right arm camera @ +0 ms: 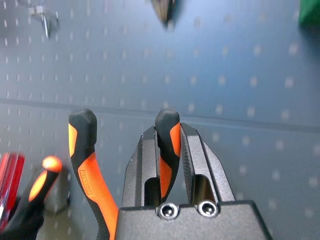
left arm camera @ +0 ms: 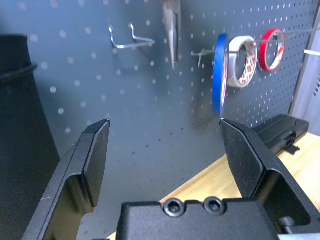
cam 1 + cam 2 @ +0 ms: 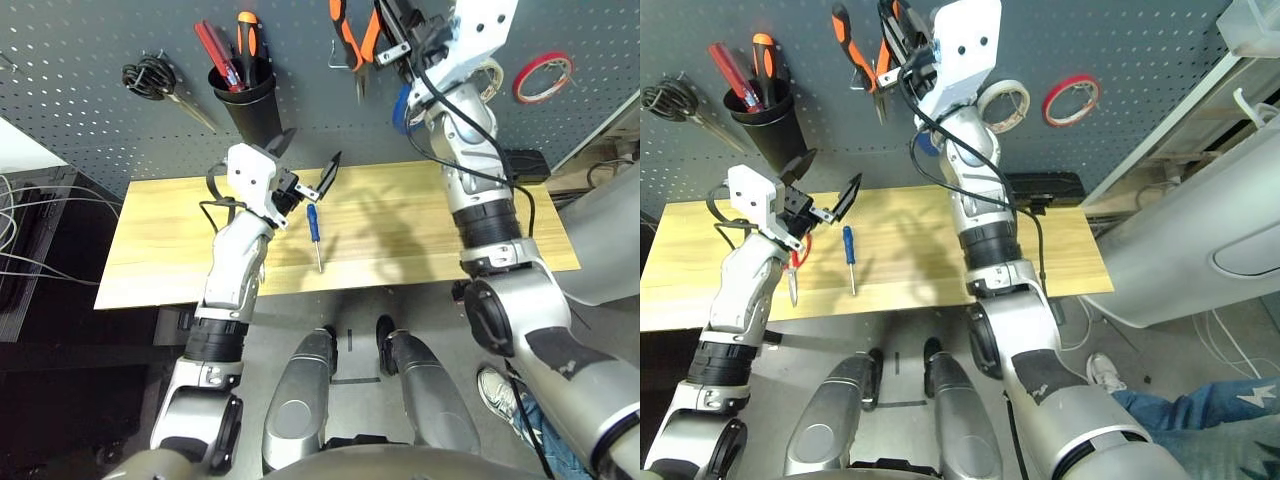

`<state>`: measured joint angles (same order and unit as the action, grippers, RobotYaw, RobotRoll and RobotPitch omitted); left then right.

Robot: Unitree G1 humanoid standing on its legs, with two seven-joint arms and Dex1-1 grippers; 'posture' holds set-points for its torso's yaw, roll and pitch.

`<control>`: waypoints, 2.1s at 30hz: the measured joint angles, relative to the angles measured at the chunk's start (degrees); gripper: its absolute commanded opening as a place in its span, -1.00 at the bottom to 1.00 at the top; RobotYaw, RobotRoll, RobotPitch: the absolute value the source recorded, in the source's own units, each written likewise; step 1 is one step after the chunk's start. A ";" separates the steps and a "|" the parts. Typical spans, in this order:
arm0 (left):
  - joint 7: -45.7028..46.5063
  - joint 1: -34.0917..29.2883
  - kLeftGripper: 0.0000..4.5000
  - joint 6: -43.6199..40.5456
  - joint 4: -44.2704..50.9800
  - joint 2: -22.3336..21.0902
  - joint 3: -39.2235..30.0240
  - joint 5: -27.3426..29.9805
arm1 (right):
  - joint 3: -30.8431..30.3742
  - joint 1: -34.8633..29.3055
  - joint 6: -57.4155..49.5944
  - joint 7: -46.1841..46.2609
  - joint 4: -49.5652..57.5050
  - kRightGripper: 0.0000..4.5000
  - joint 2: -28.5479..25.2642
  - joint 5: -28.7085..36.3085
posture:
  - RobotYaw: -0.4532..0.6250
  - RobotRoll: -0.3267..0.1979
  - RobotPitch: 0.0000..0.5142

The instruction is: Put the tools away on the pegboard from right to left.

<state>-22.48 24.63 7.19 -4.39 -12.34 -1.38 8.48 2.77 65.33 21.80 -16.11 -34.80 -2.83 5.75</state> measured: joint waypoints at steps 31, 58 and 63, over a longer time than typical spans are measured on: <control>0.78 -0.47 1.00 0.07 0.02 -0.56 -0.13 -0.19 | 0.63 8.60 21.54 9.43 -25.86 -0.81 0.62 -6.32 | 0.22 0.25 0.02; 1.62 -1.63 1.00 0.08 0.29 -1.02 0.02 -0.67 | 1.31 12.56 20.61 6.78 -19.78 -0.81 3.76 -1.73 | 0.20 0.25 0.04; 1.63 -1.83 1.00 0.09 0.30 -1.03 0.01 -0.71 | 1.30 12.55 20.12 6.72 -19.78 -0.81 3.92 -1.60 | 0.21 0.25 0.06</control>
<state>-20.85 22.80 7.28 -4.10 -13.38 -1.37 7.78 4.07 77.88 41.92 -9.39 -54.58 1.10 4.16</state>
